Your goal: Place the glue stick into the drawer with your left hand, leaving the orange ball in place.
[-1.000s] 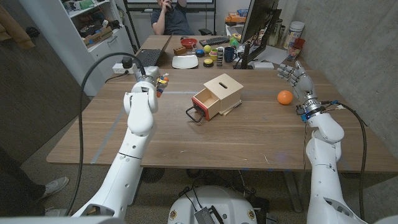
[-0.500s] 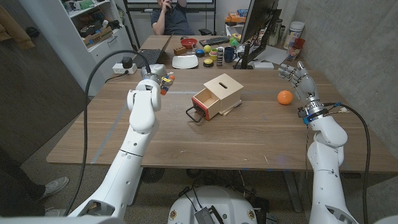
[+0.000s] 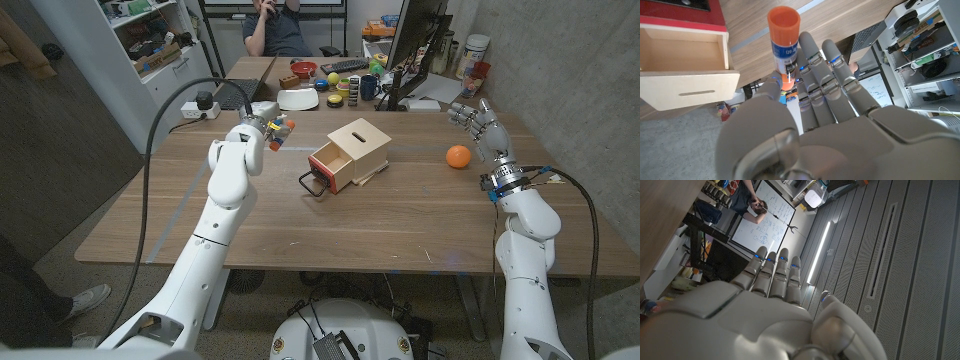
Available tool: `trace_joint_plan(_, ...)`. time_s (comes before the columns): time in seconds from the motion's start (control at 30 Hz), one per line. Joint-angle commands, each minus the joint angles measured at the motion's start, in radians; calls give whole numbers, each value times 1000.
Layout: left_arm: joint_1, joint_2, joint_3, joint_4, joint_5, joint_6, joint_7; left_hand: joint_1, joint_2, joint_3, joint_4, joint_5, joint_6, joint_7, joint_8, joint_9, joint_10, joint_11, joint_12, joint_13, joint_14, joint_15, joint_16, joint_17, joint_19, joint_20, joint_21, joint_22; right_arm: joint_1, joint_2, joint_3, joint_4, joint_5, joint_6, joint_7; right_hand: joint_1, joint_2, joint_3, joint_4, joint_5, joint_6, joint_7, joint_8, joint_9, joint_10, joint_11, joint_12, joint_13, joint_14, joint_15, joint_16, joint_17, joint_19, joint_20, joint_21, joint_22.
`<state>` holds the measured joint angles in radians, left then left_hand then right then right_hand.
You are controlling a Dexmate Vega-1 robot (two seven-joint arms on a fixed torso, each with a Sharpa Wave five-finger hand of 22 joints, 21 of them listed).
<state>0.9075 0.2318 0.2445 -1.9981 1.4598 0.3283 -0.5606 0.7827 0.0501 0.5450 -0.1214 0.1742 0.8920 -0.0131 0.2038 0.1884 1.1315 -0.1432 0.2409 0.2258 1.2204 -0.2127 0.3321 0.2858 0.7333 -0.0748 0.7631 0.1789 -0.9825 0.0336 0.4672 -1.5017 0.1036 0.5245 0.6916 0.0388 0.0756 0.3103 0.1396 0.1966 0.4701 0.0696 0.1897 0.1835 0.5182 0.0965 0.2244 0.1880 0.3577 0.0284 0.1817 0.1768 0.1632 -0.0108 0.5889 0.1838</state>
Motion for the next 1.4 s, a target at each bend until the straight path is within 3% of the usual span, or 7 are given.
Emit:
trace_joint_plan(0.03, -10, 28, 5, 1, -87, -58, 15, 33, 17, 9, 1, 6, 118, 42, 1, 2, 52, -52, 2, 5, 2, -13, -7, 4, -7, -57, 11, 5, 0, -4, -5, 7, 4, 8, -5, -3, -7, -5, 1, 7, 6, 2, 9, 6, 8, 0, 5, 4, 5, 2, 9, 3, 0, -1, -2, 2)
trace_joint_plan(0.67, -5, 48, 23, -17, -122, -95, 15, 35, 14, 12, 1, 6, 121, 39, 0, 2, 57, -56, 1, 5, 6, -14, -10, 8, -6, -63, 15, 5, -15, -3, -2, -7, 21, 25, -2, -4, -7, -9, 1, 8, 7, 2, 9, 6, 9, 3, 5, 4, 6, 2, 8, 3, -1, -3, -7, 2)
trace_joint_plan(1.17, -15, 23, 61, -12, -59, -57, -18, 35, 11, 13, 1, 7, 119, 38, -2, 2, 53, -54, -2, 6, 6, -14, -14, 10, -7, -65, 18, 6, -32, -3, -3, -28, 40, 22, 11, -5, -7, -11, 1, 8, 7, 3, 8, 6, 9, 1, 4, 4, 7, 1, 7, 3, -1, -5, -10, 2)
trace_joint_plan(1.3, -19, 24, 67, -6, -71, -72, -14, 35, 9, 13, 1, 7, 117, 43, -3, 2, 53, -55, -2, 6, 6, -14, -16, 10, -7, -64, 19, 6, -38, -1, -2, -38, 43, 23, 10, -5, -7, -12, 1, 8, 6, 3, 7, 6, 7, 3, 3, 4, 7, 2, 7, 3, -1, -6, -11, 2)
trace_joint_plan(1.4, -20, 51, 57, -4, -134, -139, 8, 35, 8, 13, 1, 7, 117, 43, -3, 2, 53, -56, -2, 6, 5, -14, -16, 10, -7, -65, 19, 6, -44, 0, 1, -44, 46, 23, 10, -6, -7, -12, 1, 8, 7, 3, 7, 6, 9, 3, 4, 4, 8, 1, 8, 3, 0, -5, -11, 2)
